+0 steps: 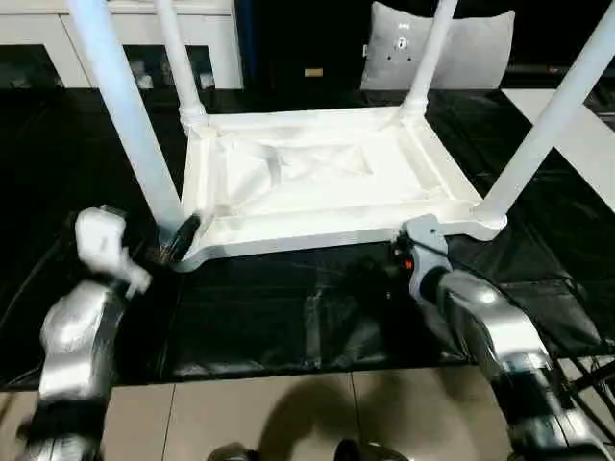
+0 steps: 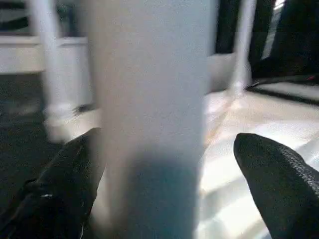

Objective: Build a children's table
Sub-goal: Rotate table base

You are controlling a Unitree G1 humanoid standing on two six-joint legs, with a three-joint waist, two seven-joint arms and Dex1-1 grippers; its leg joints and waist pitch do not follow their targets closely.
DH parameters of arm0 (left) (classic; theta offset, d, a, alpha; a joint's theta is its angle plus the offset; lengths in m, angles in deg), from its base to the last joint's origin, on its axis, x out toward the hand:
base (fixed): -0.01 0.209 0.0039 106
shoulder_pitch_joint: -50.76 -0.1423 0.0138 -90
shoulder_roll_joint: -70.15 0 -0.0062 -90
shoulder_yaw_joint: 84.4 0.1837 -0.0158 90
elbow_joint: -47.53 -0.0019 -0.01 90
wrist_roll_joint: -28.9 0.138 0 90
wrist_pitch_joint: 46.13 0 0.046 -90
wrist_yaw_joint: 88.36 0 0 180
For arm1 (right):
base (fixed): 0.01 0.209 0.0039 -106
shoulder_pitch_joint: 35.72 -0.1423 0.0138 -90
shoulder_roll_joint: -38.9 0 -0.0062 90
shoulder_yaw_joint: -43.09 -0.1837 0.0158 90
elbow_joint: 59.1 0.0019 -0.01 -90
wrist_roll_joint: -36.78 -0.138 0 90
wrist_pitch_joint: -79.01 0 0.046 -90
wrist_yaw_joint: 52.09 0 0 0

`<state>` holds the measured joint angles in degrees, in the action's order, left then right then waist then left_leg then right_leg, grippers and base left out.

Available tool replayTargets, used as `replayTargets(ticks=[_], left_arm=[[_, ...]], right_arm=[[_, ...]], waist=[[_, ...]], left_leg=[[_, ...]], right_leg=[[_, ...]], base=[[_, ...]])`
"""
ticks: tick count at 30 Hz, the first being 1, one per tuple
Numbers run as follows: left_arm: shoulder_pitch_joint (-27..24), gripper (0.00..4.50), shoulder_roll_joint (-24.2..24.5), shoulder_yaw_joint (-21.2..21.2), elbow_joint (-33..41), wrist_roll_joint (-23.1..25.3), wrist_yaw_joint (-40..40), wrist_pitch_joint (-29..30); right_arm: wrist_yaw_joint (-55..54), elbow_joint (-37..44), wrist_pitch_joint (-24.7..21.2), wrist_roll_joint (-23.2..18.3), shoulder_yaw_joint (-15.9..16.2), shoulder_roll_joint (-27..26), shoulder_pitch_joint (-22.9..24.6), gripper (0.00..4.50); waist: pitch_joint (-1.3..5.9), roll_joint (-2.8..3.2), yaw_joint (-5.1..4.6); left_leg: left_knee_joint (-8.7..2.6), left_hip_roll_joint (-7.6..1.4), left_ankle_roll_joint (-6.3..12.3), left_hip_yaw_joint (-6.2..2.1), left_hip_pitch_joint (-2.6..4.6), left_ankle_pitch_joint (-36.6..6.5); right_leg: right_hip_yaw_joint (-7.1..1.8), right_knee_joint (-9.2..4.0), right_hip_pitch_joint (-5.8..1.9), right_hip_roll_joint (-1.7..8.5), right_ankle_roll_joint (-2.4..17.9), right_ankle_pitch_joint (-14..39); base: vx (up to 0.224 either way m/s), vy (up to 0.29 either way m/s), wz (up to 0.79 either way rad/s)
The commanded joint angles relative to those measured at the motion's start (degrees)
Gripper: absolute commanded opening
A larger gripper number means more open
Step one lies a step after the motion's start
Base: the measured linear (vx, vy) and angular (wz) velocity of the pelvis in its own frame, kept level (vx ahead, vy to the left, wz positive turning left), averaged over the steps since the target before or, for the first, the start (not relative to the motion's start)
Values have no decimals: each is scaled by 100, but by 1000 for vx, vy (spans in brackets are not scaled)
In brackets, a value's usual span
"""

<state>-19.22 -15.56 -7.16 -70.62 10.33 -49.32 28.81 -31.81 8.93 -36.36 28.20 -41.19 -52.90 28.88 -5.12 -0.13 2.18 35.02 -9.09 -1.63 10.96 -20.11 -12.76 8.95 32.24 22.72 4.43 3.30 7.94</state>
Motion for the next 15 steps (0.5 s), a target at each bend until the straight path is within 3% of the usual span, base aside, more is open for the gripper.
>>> replayTargets(ticks=[1, 2, 3, 7, 9, 14, 15], left_arm=[[256, 445, 81, 158, -216, -92, 374, 315], [424, 445, 106, 219, -309, -91, 537, 448], [672, 445, 143, 314, -462, -86, 758, 696], [900, 445, 221, 562, -481, -163, 1385, 1177], [828, 445, 339, 884, -37, -416, 2038, 1730], [655, 445, 379, 1202, 570, -561, 2424, 2118], [485, 445, 387, 1437, 1084, -738, 2635, 2468]], right_arm=[[-162, -466, 113, 66, -183, 10, -211, 450], [-186, -699, 172, 126, -182, 20, -329, 450], [-195, -1011, 265, 190, -181, 29, -484, 450], [-175, -1444, 474, 197, -232, -14, -703, 450], [-161, -1727, 802, 166, -291, -88, -869, 450], [-144, -2094, 1104, 125, -395, -213, -1123, 450], [-75, -2189, 1265, 180, -350, -254, -1205, 450]], waist=[[468, -63, 4], [493, -28, 34], [460, -36, 44], [449, -17, 95], [469, 25, 141], [480, 11, 127], [475, -23, 124]], left_leg=[[-450, -486, 73, -241, -18, -579], [-426, -465, 107, -225, 14, -465], [-422, -452, 116, -189, 36, -579], [-427, -492, 50, -196, 73, -745], [-429, -522, -32, -195, 83, -754], [-430, -531, -47, -177, 64, -711], [-426, -513, -20, -170, 53, -705]], right_leg=[[-542, -255, -365, 667, 895, 1311], [-550, -230, -344, 668, 920, 1357], [-549, -292, -304, 643, 864, 1716], [-550, -323, -283, 654, 761, 2087], [-562, -290, -279, 668, 811, 2080], [-572, -238, -292, 649, 983, 1746], [-572, -250, -303, 645, 990, 1799]], base=[[0, 0, 0], [0, 0, 0], [0, 0, 0], [0, 0, 0], [0, 0, 0], [0, 0, 0], [0, 0, 0]])
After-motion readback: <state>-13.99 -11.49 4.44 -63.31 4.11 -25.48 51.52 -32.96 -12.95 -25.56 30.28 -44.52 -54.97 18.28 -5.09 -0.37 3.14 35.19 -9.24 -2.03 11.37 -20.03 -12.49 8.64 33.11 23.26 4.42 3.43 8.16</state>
